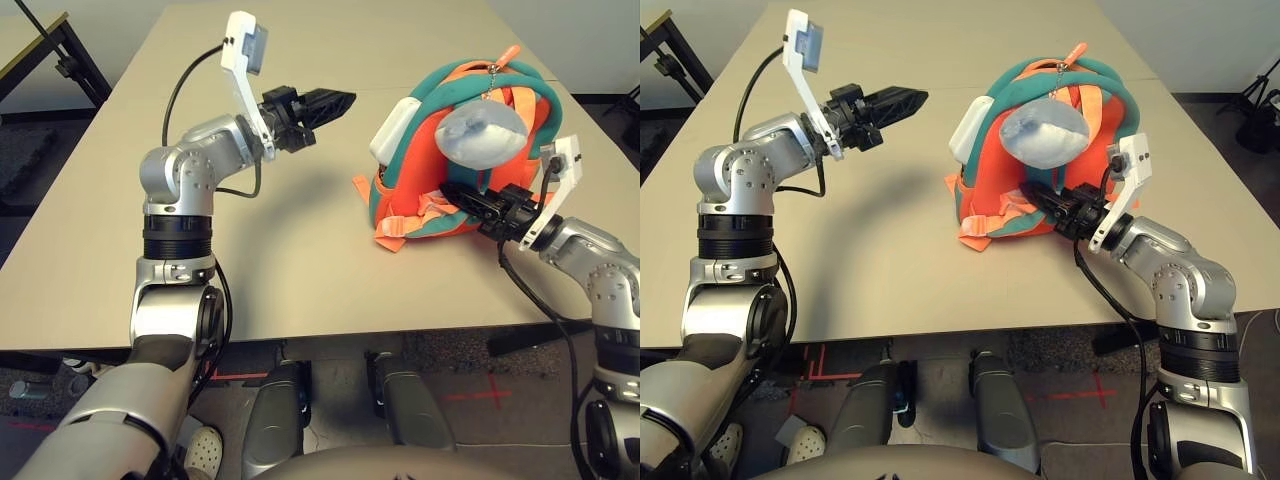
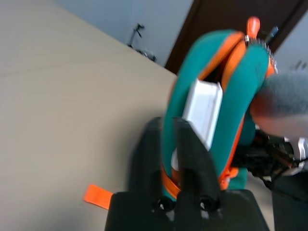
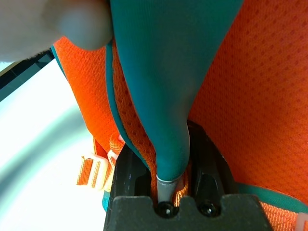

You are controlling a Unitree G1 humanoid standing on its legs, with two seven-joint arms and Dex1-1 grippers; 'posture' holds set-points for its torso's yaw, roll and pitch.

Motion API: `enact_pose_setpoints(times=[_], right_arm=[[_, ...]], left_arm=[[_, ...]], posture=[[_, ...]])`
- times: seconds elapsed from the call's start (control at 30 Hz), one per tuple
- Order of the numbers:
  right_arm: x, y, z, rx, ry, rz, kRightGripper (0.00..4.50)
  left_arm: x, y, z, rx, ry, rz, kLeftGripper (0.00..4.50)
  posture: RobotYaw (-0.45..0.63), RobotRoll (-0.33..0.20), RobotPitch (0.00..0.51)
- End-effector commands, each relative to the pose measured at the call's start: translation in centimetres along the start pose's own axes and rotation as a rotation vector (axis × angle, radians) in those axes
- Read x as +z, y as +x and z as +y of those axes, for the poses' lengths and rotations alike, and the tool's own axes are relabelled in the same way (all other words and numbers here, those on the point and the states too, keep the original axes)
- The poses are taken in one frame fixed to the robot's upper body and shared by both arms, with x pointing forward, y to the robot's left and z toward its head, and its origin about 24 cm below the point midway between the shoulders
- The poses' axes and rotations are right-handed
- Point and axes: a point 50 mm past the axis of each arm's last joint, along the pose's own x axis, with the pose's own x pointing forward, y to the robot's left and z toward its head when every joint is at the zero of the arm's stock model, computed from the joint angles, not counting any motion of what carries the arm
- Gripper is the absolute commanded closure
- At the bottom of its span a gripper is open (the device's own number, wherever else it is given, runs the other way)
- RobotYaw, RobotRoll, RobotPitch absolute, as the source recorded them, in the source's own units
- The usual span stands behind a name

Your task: Put the pencil case into the backpack and zip it.

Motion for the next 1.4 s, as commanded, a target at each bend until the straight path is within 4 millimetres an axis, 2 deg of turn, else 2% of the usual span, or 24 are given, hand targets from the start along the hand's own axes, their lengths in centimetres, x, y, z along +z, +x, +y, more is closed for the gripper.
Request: enact_pose_setpoints(times=[0.03, 0.23, 0.53, 0.67, 0.8, 0.97, 1.1, 1.2, 1.3, 1.4], right_arm=[[-1.0, 0.1, -0.3, -0.018, 0.013, 0.055, 3.70], [-1.0, 0.0, -0.3, -0.022, 0.007, 0.054, 3.70], [-1.2, 0.0, -0.2, -0.026, 0.005, 0.052, 3.70], [-1.3, 0.0, -0.2, -0.026, 0.005, 0.054, 3.70], [-1.2, -0.1, -0.2, -0.032, 0.002, 0.053, 3.70], [-1.2, 0.0, -0.3, -0.033, 0.000, 0.052, 3.70], [-1.2, 0.2, -0.3, -0.032, 0.000, 0.052, 3.70], [-1.2, 0.4, -0.4, -0.028, 0.000, 0.053, 3.70], [-1.3, 0.7, -0.3, -0.022, 0.001, 0.053, 3.70], [-1.3, 0.9, -0.3, -0.018, 0.001, 0.053, 3.70]], left_arm=[[-1.3, 1.1, -0.3, -0.029, -0.001, 0.047, 4.50], [-2.1, 3.4, -0.7, -0.085, -0.023, 0.066, 4.50], [-4.6, 6.6, -0.6, -0.085, 0.021, 0.109, 4.50], [-4.9, 6.7, -1.0, -0.095, 0.029, 0.084, 4.50], [-2.2, 4.7, -1.0, -0.122, -0.029, -0.027, 4.50], [1.8, 1.3, -0.9, -0.134, -0.041, -0.124, 2.69], [3.7, -1.1, -0.4, -0.080, -0.023, -0.170, 1.15], [4.2, -2.1, -0.4, -0.057, -0.017, -0.189, 0.01], [4.2, -2.1, -0.8, -0.048, -0.006, -0.188, 0.00], [4.2, -1.2, -2.2, -0.110, 0.014, -0.168, 0.00]], posture=[[-0.16, 0.000, 0.144], [-0.17, 0.000, 0.139], [-0.18, 0.000, 0.129], [-0.18, 0.000, 0.129], [-0.18, 0.000, 0.129], [-0.17, 0.000, 0.131], [-0.17, 0.000, 0.131], [-0.15, 0.000, 0.131], [-0.14, 0.000, 0.131], [-0.14, 0.000, 0.131]])
